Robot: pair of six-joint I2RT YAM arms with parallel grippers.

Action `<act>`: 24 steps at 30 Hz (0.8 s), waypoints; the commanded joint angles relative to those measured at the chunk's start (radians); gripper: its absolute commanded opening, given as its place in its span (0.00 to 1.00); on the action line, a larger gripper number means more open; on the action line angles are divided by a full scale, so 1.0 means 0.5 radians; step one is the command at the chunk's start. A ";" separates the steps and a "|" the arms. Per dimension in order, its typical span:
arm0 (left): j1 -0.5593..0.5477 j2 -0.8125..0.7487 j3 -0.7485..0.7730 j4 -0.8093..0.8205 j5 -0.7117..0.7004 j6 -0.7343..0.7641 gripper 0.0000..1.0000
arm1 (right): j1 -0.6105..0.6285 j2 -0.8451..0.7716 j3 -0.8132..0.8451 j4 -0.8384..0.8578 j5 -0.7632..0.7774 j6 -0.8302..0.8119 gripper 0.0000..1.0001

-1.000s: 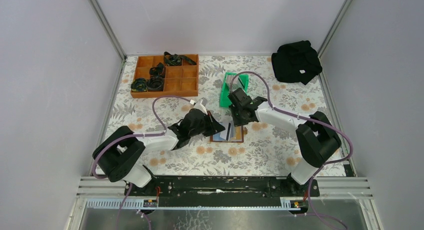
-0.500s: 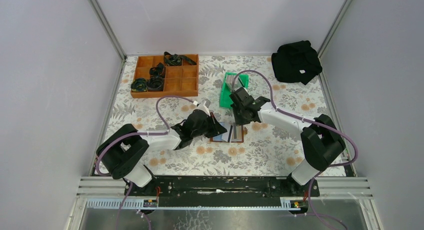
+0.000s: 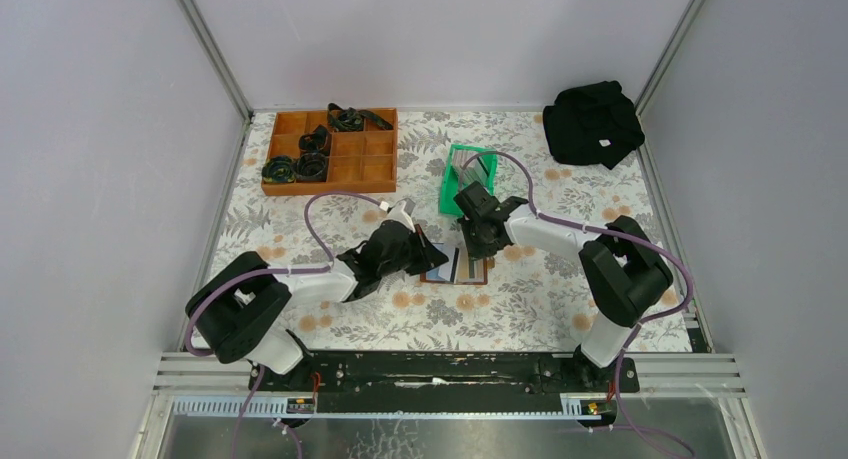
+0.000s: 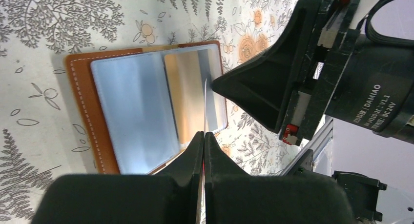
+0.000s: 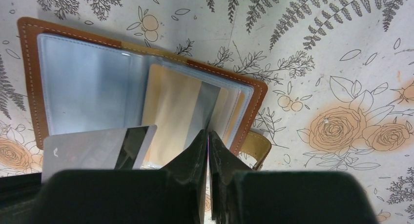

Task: Put the credit cards into the card holder
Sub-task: Turn over the card slot in the card holder, then insert the credit card into the card holder.

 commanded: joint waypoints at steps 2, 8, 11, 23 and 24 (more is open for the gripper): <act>0.033 -0.033 -0.053 0.119 -0.070 0.044 0.00 | -0.009 0.014 -0.014 0.019 0.005 0.011 0.10; 0.048 -0.001 -0.063 0.155 -0.069 0.039 0.00 | -0.011 0.025 -0.040 0.021 -0.008 0.017 0.10; 0.047 0.028 -0.063 0.173 -0.063 0.035 0.00 | -0.011 0.024 -0.043 0.021 -0.012 0.020 0.10; 0.065 0.083 -0.068 0.188 -0.068 0.022 0.00 | -0.013 0.018 -0.044 0.013 -0.005 0.012 0.10; 0.067 0.086 -0.067 0.191 -0.067 0.022 0.00 | -0.012 0.017 -0.040 0.010 -0.005 0.012 0.10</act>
